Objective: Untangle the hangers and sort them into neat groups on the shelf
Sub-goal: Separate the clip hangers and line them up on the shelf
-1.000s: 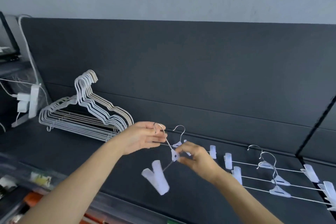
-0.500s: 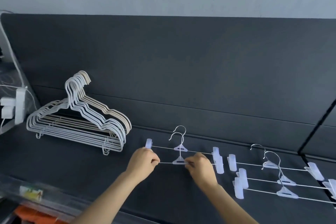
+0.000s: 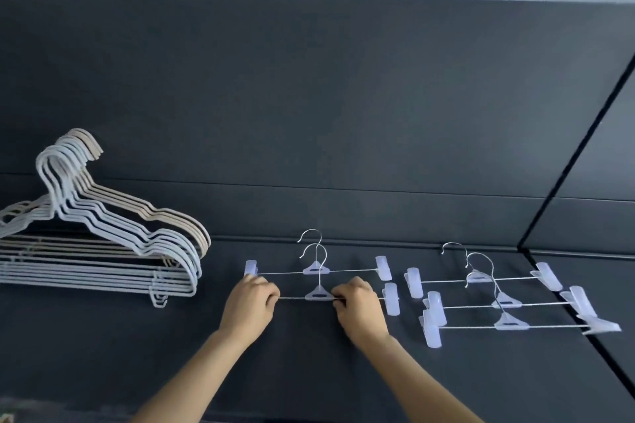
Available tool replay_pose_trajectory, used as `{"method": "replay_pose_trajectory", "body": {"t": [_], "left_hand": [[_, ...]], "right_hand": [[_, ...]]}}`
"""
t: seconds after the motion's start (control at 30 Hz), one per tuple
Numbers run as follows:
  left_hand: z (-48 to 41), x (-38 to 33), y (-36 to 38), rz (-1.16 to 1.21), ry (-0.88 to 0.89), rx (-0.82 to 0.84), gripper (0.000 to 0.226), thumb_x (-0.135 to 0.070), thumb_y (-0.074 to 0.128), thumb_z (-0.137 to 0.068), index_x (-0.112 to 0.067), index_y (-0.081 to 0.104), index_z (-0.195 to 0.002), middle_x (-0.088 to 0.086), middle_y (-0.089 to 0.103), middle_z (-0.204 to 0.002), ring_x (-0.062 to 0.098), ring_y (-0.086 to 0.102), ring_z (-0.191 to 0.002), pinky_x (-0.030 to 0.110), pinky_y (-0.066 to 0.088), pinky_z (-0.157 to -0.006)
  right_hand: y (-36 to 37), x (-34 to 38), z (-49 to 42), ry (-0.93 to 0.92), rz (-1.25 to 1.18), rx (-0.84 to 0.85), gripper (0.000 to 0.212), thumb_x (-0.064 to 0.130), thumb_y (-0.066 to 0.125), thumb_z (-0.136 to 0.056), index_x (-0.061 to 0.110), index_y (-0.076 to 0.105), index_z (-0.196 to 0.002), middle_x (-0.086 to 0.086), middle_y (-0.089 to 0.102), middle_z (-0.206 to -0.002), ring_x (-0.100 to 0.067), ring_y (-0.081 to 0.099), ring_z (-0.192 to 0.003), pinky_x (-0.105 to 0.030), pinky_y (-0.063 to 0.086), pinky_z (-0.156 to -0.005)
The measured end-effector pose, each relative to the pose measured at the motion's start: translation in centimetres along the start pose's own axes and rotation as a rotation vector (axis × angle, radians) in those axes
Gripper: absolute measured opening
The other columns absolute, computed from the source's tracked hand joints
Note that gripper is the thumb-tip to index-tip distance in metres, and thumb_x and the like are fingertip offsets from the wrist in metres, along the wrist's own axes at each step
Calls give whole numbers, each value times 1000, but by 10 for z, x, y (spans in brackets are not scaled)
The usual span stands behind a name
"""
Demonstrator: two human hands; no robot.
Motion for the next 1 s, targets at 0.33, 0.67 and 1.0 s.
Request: {"method": "replay_pose_trajectory", "body": {"t": [0.33, 0.67, 1.0], "left_hand": [[5, -2, 0, -43, 69, -30, 19, -3, 81, -57, -18, 69, -60, -7, 65, -61, 16, 62, -66, 20, 48, -71], [7, -87, 17, 119, 269, -236, 25, -21, 48, -76, -13, 71, -82, -4, 66, -80, 7, 44, -88, 19, 42, -77], [6, -229, 65, 75, 46, 50, 34, -30, 42, -94, -20, 50, -125, -4, 48, -124, 14, 46, -116, 29, 45, -80]], "right_hand": [[-6, -3, 11, -40, -24, -50, 34, 3, 44, -86, 12, 64, -112, -10, 58, -110, -27, 51, -106, -28, 41, -90], [-82, -54, 58, -18, -88, -265, 31, 1, 44, -88, 8, 65, -110, -5, 63, -105, -22, 53, -101, -27, 42, -84], [-182, -241, 88, 374, 16, -442, 28, 6, 49, -88, 9, 63, -112, -16, 56, -115, -34, 46, -106, -35, 41, -78]]}}
Point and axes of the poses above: each hand's wrist, its own z-axis away from the middle knuckle, its own y-axis out of the palm, x = y × z, the point moved 1 cm from there along -z, towards the middle knuckle
